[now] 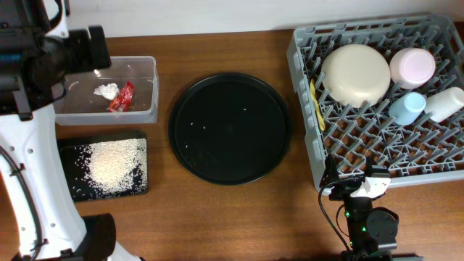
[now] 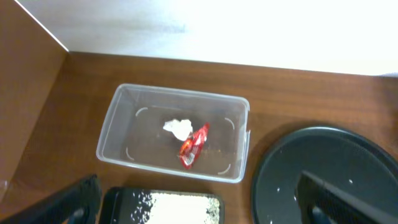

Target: Sort waste into correct bins and load items into the dishwasher rack

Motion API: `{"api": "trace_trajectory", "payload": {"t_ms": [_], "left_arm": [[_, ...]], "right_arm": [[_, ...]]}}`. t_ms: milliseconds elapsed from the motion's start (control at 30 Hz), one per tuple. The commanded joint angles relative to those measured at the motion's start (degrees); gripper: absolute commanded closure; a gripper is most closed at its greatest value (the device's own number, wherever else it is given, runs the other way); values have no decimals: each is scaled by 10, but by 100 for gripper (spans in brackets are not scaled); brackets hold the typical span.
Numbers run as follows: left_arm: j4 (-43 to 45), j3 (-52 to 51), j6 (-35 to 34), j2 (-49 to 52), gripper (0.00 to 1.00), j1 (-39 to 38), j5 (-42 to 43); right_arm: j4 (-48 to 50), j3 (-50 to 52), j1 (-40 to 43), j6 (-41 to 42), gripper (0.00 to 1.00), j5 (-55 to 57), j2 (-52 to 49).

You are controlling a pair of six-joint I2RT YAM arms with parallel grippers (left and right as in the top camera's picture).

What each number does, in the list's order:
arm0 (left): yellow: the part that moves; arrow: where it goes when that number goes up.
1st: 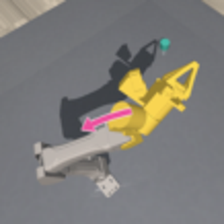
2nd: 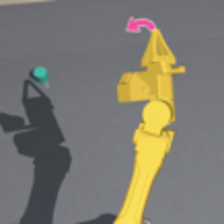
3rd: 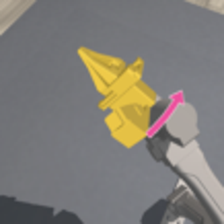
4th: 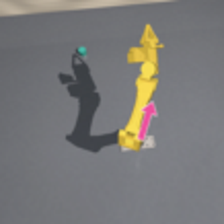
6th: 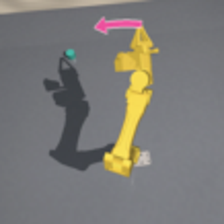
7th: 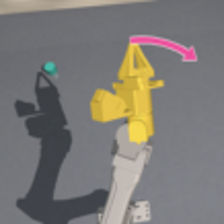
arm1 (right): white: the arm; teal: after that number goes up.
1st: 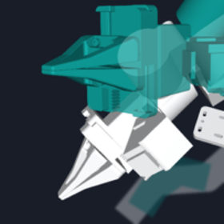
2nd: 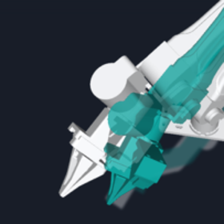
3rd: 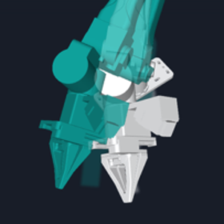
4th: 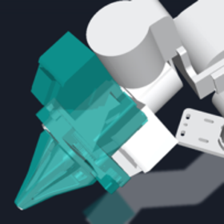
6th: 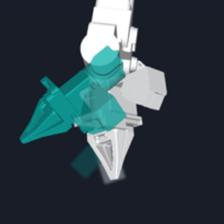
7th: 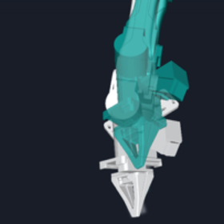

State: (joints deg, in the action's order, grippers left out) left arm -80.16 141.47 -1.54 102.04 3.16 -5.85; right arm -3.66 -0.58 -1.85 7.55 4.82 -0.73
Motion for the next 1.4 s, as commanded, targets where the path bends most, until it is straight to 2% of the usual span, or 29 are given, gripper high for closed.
{"api": "trace_trajectory", "payload": {"t_ms": [0,167,267,367,500,600,767,833,1000,1200,1333,1367], "left_arm": [[116,-153,5,-101,1,3,8],[298,-434,5,-261,1,3,11],[391,-601,41,-365,1,3,23],[439,-717,86,-445,1,3,51],[470,-859,85,-559,1,3,51],[532,-953,86,-642,1,-5,50],[646,-1080,86,-766,1,-24,49],[666,-1140,86,-838,1,-36,46],[666,-1229,85,-936,1,-39,46],[683,-1320,85,-1020,1,-40,49],[782,-1401,85,-1018,1,-40,46],[782,-1412,85,-1018,1,-41,50]], "right_arm": [[-5,3,4,4,2,1,3],[-5,3,4,4,2,1,3],[-5,3,4,4,2,1,3],[-5,3,4,4,2,1,3],[-5,3,4,4,2,1,3],[-5,3,4,4,2,1,3],[-5,3,4,4,2,1,3],[-5,3,4,4,2,1,3],[-5,3,4,4,2,1,3],[-5,3,4,4,2,1,3],[-5,3,4,4,2,1,3],[-5,3,4,4,2,1,3]]}}
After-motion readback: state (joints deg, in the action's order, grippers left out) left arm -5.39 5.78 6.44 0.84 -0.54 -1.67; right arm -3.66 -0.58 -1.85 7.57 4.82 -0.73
